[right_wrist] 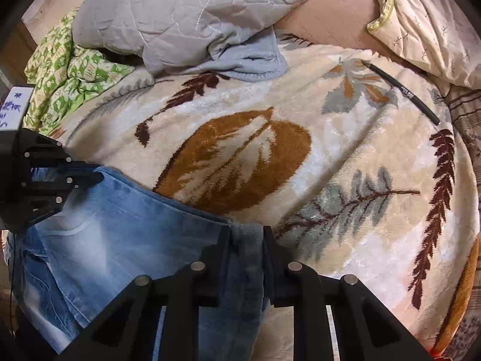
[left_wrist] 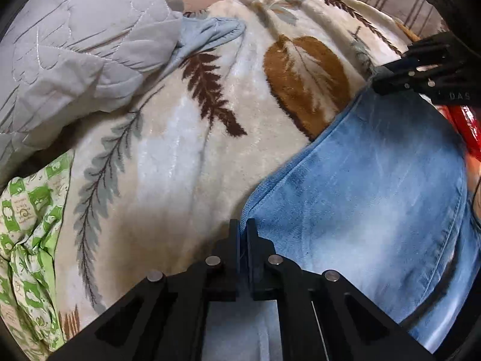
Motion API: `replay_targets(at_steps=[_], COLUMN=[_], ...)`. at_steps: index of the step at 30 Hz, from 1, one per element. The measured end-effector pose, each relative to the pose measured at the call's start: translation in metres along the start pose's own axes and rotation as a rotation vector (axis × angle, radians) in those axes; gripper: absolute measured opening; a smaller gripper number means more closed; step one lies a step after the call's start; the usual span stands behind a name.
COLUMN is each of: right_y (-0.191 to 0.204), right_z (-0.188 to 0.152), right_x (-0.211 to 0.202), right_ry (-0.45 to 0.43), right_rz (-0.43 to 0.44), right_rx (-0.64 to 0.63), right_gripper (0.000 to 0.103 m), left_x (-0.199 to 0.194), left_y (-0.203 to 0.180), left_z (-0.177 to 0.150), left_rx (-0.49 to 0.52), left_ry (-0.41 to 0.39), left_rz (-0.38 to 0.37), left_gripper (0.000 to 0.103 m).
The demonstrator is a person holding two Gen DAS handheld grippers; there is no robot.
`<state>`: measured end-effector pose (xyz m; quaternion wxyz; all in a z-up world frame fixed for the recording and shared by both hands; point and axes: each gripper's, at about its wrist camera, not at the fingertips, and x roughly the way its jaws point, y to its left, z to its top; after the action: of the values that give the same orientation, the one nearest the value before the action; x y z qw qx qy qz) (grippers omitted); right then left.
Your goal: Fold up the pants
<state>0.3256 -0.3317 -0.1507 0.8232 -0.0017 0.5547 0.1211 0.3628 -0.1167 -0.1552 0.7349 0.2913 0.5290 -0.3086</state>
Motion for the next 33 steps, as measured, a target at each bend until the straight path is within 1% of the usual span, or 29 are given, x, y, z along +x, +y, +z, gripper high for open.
replay_targets(at_steps=[2,5,6,8,11,15,17,18,20,22,23,25,27,29,31,33], right_y=[-0.003,-0.007,-0.008,-0.007,-0.003,0.011,0.022,0.029,0.043,0.057,0.061,0.070,0.077,0.085,0.088,0.087], right_z=[-0.001,-0.002,-0.002,-0.003,-0.011,-0.039,-0.061,-0.074,-0.103,-0.136,-0.152,-0.186,-0.220,-0.253,-0.271,-0.281], right_x=[-0.004,-0.010,-0.013,-0.022,-0.052,-0.111,-0.142,-0.156,-0.179,-0.193,-0.195,-0.196,-0.186,-0.169,-0.154,-0.141], right_ry=[-0.013,-0.032,-0.039,-0.058,-0.117,-0.205,-0.233,-0.243,-0.244,-0.220,-0.197,-0.148,-0.071,0.015,0.072,0.116], right_rz=[0.012,0.030,0.034,0.037,0.054,0.088,0.111,0.111,0.113,0.105,0.105,0.107,0.113,0.123,0.102,0.095], right_rx=[-0.001,0.002,0.003,0.001,-0.017,-0.054,-0.079,-0.099,-0.131,-0.161,-0.170,-0.179,-0.180,-0.175,-0.181,-0.160], right_gripper=[0.021,0.021,0.021,0.020,0.020,0.020,0.020,0.020,0.020,0.020,0.020,0.020,0.020,0.020,0.020,0.020], left_x=[-0.001,-0.006,-0.011,-0.028,-0.068,-0.129,-0.156,-0.171,-0.184,-0.188,-0.189,-0.186,-0.173,-0.156,-0.133,-0.112], left_y=[0.000,0.002,0.001,-0.002,-0.012,-0.034,-0.053,-0.069,-0.089,-0.118,-0.128,-0.148,-0.166,-0.180,-0.191,-0.194], left_z=[-0.001,-0.001,-0.003,-0.007,-0.022,-0.060,-0.086,-0.105,-0.129,-0.162,-0.172,-0.196,-0.216,-0.227,-0.233,-0.233], left_rx=[0.008,-0.012,-0.010,-0.005,0.006,0.020,0.030,0.045,0.065,0.092,0.099,0.093,0.081,0.083,0.076,0.056], left_ry=[-0.004,-0.021,-0.038,-0.078,-0.152,-0.249,-0.292,-0.313,-0.318,-0.303,-0.300,-0.284,-0.248,-0.197,-0.148,-0.106], left_rz=[-0.005,-0.009,-0.008,-0.004,-0.003,-0.005,-0.022,-0.033,-0.039,-0.051,-0.059,-0.105,-0.141,-0.155,-0.161,-0.163], left_gripper=[0.003,0.003,0.003,0.003,0.003,0.003,0.003,0.003,0.003,0.003,0.003,0.003,0.003,0.003,0.003,0.003])
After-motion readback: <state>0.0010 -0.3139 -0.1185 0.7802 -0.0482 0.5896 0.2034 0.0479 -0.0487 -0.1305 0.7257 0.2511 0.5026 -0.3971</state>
